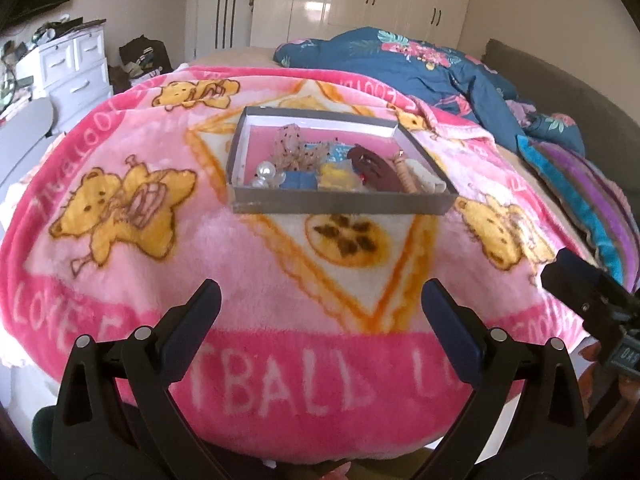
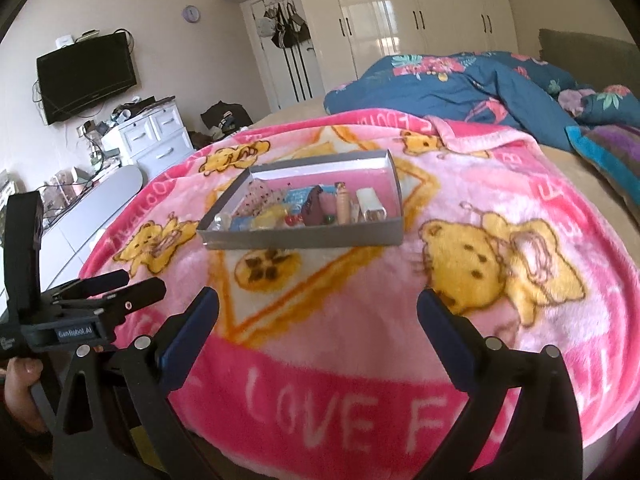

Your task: Organize jewelry

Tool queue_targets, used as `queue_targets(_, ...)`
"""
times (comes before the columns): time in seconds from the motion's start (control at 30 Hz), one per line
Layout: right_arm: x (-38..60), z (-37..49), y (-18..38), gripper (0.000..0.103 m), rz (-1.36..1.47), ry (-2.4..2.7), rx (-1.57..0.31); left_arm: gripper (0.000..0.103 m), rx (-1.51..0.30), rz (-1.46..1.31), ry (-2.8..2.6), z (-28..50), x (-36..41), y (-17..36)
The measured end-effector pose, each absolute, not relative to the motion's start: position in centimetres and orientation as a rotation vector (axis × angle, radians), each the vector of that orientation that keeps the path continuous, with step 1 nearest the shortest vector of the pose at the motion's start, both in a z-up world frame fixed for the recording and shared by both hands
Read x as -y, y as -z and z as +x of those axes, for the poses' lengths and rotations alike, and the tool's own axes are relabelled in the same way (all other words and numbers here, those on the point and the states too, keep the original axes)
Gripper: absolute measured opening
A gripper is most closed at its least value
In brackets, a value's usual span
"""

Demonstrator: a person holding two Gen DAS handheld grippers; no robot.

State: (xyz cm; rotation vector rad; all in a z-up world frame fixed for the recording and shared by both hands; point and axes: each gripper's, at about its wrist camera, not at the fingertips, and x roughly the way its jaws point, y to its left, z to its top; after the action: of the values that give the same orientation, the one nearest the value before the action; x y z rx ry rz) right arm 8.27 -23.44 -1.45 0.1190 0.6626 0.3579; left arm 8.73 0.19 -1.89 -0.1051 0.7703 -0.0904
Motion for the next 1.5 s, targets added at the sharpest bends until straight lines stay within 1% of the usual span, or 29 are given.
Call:
queue_targets(0.47, 23.0, 8.1, 2.0, 0.099, 0.097, -0.372, -0.683, 0.094, -0.778, -0.098, 0.1, 7.9, 0.4, 2.6)
queue_targets(1.5, 23.0, 7.7, 2.0, 0.099, 0.096, -0.373, -0.687, 0.094, -0.787, -0.086, 0.072, 7.7, 0.1, 2.0)
